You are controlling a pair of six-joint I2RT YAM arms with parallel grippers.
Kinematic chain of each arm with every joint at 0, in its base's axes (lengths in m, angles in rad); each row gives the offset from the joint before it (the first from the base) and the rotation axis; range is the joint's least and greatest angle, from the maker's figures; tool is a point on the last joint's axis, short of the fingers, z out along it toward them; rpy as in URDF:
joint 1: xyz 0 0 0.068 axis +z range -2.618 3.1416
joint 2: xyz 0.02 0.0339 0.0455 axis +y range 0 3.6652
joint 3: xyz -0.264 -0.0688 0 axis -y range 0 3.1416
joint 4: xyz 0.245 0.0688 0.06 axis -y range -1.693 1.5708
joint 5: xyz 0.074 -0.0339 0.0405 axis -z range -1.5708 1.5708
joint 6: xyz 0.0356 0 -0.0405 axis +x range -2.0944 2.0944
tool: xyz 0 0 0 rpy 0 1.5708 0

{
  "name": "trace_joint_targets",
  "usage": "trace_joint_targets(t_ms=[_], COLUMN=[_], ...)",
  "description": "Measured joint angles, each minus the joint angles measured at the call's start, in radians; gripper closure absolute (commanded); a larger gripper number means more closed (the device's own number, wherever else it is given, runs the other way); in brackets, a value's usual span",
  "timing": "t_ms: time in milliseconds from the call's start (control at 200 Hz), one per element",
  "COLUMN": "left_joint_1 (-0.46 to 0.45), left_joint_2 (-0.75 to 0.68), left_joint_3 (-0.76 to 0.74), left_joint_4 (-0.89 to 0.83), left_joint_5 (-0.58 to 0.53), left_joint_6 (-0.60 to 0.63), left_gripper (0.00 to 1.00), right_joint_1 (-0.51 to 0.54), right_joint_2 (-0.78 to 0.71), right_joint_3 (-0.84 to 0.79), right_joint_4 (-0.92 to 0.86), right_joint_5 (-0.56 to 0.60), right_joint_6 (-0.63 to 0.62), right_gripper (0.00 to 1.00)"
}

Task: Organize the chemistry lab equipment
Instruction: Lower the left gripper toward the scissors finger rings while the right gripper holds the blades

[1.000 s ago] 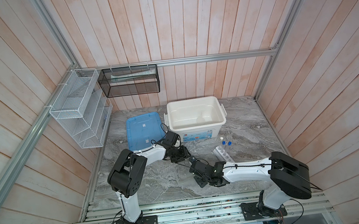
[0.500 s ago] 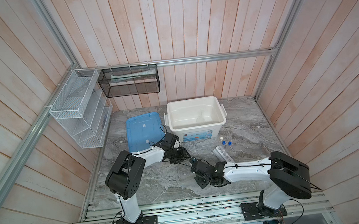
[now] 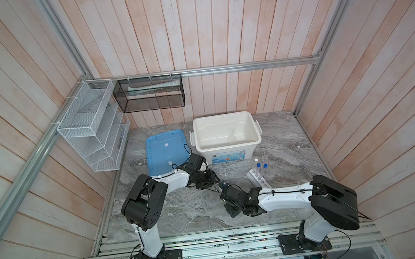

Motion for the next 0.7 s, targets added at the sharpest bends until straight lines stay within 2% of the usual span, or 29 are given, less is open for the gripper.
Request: trace_joint_targets(t_ms=[700], left_joint_1=[0.013], left_joint_2=[0.000], left_joint_3=[0.020], left_joint_4=[-0.063], left_joint_5=[-0.004], left_joint_6=[0.070], left_gripper=[0.44], right_joint_1=[0.019], right_joint_2=[0.000], right_joint_3=[0.062], right_joint_4=[-0.127], right_joint_5=[0.099], right_joint_6=[-0.013], right_gripper=[1.00])
